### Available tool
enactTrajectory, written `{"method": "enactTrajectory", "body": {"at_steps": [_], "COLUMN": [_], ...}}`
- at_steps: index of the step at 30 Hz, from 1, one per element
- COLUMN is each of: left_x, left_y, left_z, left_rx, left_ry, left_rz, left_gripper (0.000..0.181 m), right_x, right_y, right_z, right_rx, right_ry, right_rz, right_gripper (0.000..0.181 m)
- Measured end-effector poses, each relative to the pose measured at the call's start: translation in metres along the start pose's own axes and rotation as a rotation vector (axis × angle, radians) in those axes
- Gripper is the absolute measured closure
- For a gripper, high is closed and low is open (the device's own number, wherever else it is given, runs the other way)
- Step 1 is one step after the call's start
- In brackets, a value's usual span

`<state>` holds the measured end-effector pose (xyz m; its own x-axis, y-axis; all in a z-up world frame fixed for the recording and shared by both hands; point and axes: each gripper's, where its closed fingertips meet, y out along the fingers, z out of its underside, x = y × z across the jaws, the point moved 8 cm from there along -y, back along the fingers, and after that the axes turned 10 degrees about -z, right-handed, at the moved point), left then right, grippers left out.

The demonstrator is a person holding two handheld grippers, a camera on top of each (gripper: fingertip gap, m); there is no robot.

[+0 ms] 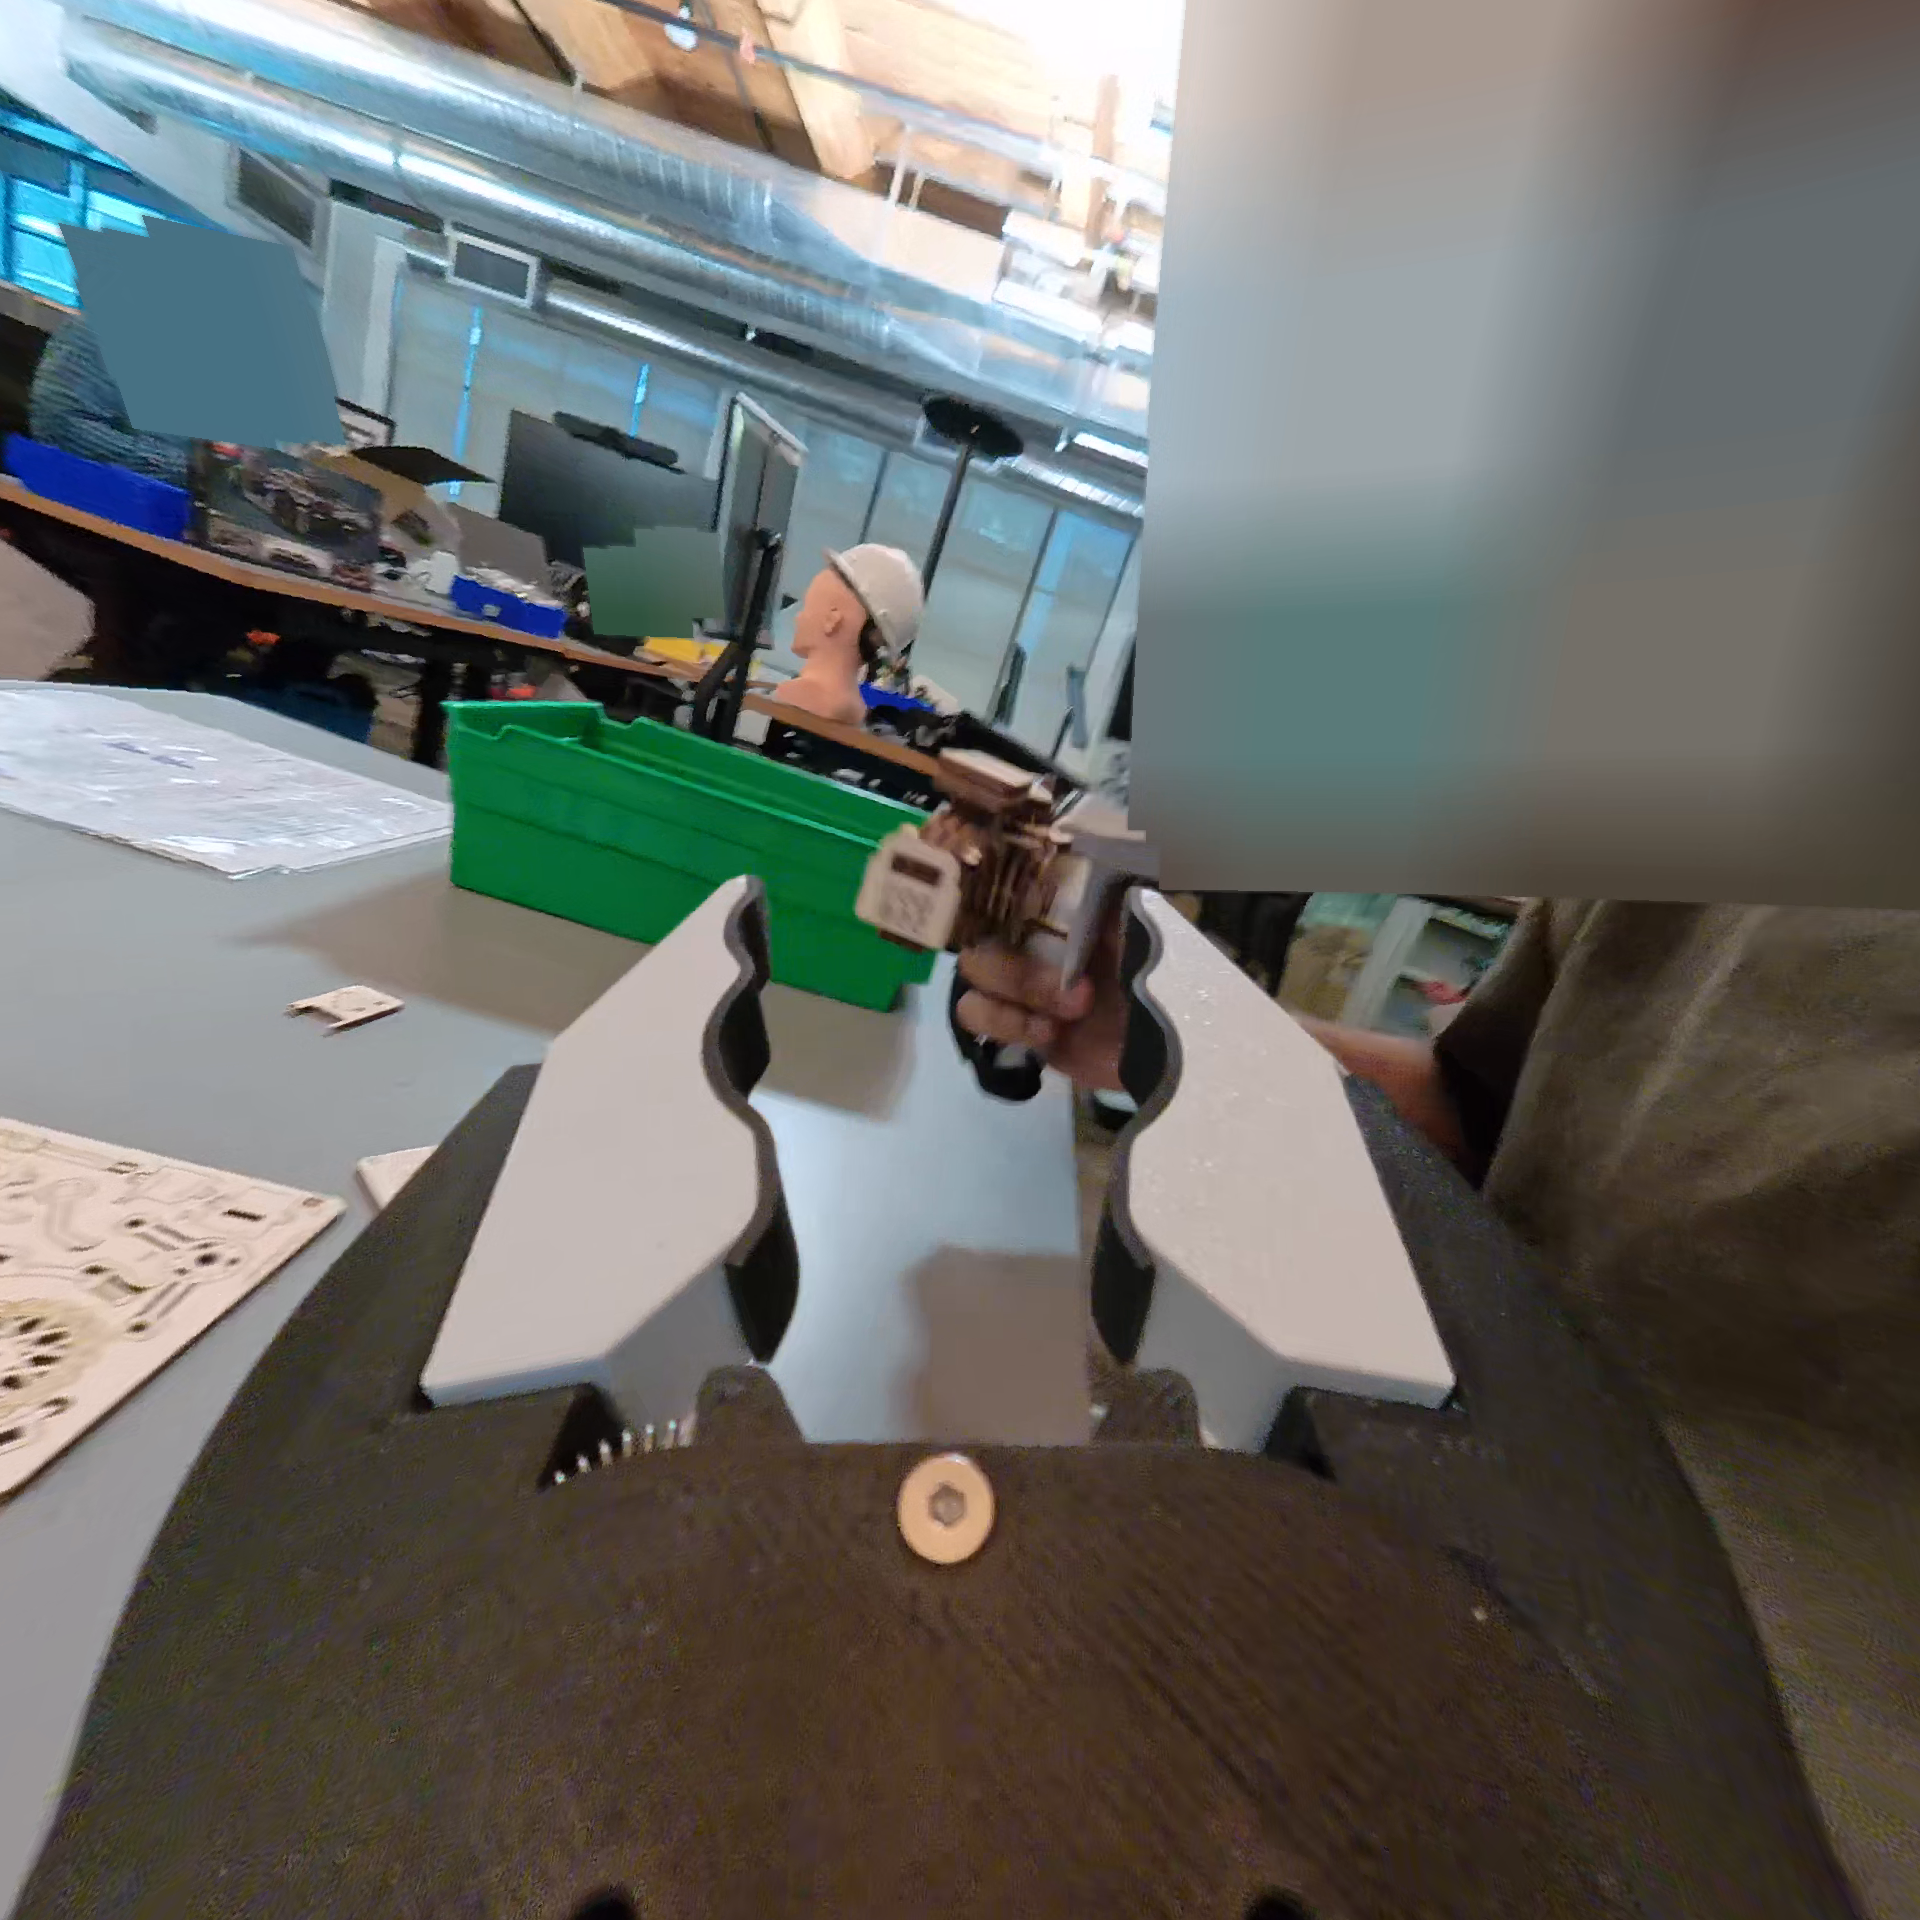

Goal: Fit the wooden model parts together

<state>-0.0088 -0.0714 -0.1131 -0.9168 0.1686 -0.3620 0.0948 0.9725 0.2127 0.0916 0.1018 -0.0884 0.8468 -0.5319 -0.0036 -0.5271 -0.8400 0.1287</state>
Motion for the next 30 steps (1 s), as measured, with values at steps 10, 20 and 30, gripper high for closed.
{"method": "enactTrajectory", "body": {"at_steps": [10, 20, 30], "left_x": [0.022, 0.013, 0.017], "left_y": [-0.002, -0.001, 0.006], "left_z": [0.000, 0.004, 0.013], "left_rx": [0.011, 0.046, 0.075], "left_ry": [0.064, 0.250, -0.138], "left_rz": [-0.194, -0.182, -0.053], "left_gripper": [0.113, 0.113, 0.130], "right_x": [0.036, 0.036, 0.011], "right_y": [0.027, 0.027, 0.011], "right_z": [0.005, 0.008, -0.008], "right_rx": [0.469, 0.482, 0.044], "right_ry": [-0.931, -0.947, -0.323], "right_rz": [0.294, 0.295, 0.369], "right_gripper": [0.175, 0.175, 0.175]}}
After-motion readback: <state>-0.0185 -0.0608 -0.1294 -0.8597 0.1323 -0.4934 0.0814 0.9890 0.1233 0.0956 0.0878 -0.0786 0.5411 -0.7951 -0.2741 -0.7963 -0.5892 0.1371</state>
